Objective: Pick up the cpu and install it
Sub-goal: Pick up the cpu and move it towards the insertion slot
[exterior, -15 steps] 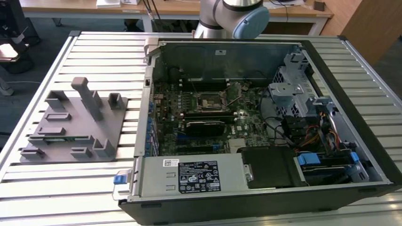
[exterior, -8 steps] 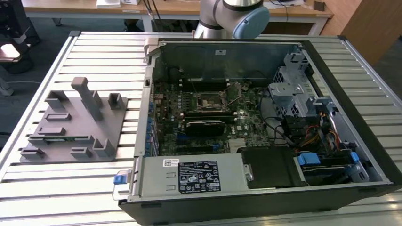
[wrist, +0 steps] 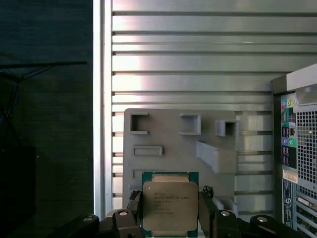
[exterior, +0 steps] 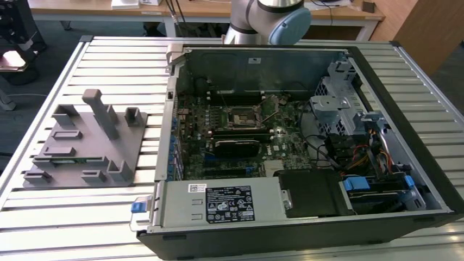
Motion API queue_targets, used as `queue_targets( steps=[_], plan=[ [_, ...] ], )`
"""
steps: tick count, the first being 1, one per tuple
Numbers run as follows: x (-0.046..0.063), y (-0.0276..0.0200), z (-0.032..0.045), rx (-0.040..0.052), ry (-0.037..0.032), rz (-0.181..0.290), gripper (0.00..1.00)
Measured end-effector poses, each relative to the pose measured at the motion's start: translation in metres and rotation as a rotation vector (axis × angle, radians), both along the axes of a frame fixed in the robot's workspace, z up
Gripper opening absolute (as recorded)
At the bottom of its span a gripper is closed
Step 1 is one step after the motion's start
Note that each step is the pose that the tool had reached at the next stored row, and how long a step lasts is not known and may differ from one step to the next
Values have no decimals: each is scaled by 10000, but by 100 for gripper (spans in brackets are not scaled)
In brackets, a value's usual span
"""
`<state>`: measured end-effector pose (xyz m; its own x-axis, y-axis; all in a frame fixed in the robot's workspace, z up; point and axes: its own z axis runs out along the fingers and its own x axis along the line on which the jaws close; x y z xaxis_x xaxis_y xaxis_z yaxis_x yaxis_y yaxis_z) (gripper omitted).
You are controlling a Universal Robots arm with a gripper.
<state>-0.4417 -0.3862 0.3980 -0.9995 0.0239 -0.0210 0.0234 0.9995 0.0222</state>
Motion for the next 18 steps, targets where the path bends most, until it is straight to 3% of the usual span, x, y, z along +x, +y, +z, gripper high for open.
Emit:
queue_targets(
  steps=[9, 18],
  plan=[
    [105, 0, -4, 0, 1, 0, 54],
    [297, 0, -10, 1, 0, -1, 54]
  ],
)
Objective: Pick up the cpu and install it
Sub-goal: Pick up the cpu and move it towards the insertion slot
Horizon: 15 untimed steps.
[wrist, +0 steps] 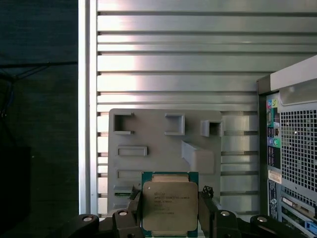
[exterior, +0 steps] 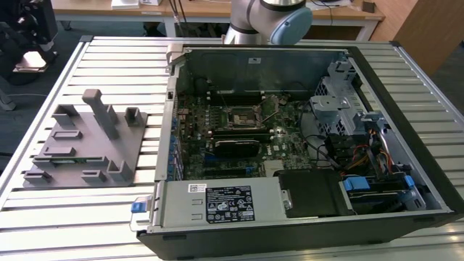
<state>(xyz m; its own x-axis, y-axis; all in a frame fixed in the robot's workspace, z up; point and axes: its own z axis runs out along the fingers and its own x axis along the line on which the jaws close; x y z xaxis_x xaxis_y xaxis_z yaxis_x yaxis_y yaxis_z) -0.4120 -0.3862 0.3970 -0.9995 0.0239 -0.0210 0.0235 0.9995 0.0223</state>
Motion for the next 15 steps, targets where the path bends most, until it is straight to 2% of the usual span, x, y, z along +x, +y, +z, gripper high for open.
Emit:
queue_targets(
  steps=[15],
  plan=[
    [251, 0, -6, -1, 0, 0, 54]
  ],
)
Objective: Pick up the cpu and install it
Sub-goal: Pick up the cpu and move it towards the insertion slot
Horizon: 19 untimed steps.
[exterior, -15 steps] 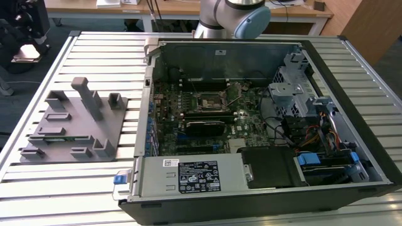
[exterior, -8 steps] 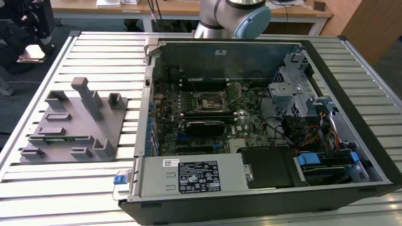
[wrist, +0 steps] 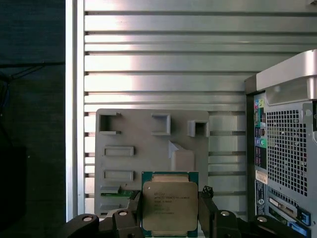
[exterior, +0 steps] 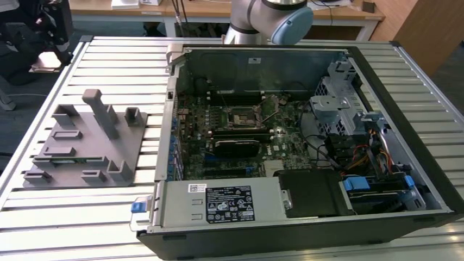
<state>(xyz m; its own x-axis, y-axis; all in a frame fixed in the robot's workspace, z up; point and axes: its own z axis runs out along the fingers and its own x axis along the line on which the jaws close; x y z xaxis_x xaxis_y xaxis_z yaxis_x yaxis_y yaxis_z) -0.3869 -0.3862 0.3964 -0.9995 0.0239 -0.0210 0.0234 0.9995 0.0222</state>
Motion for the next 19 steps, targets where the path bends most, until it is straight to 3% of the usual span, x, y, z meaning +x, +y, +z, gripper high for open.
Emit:
queue_targets(
  steps=[19],
  plan=[
    [382, 0, -9, 0, 0, 0, 54]
  ],
)
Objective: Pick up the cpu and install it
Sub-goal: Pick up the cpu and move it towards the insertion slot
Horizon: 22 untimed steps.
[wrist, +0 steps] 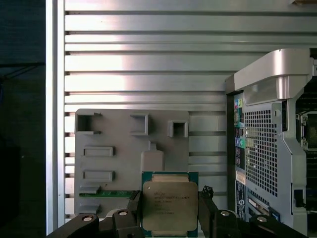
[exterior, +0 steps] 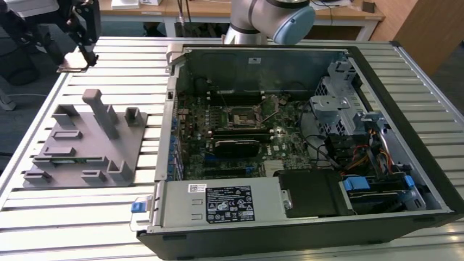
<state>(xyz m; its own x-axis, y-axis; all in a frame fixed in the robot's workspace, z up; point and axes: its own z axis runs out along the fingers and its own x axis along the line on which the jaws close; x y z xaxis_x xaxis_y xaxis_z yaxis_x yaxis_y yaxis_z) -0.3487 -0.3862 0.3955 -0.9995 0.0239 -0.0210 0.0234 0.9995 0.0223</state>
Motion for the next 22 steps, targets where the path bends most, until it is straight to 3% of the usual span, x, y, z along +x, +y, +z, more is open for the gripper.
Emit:
queue_targets(
  steps=[22],
  plan=[
    [384, 0, -8, 0, 0, -1, 54]
  ],
)
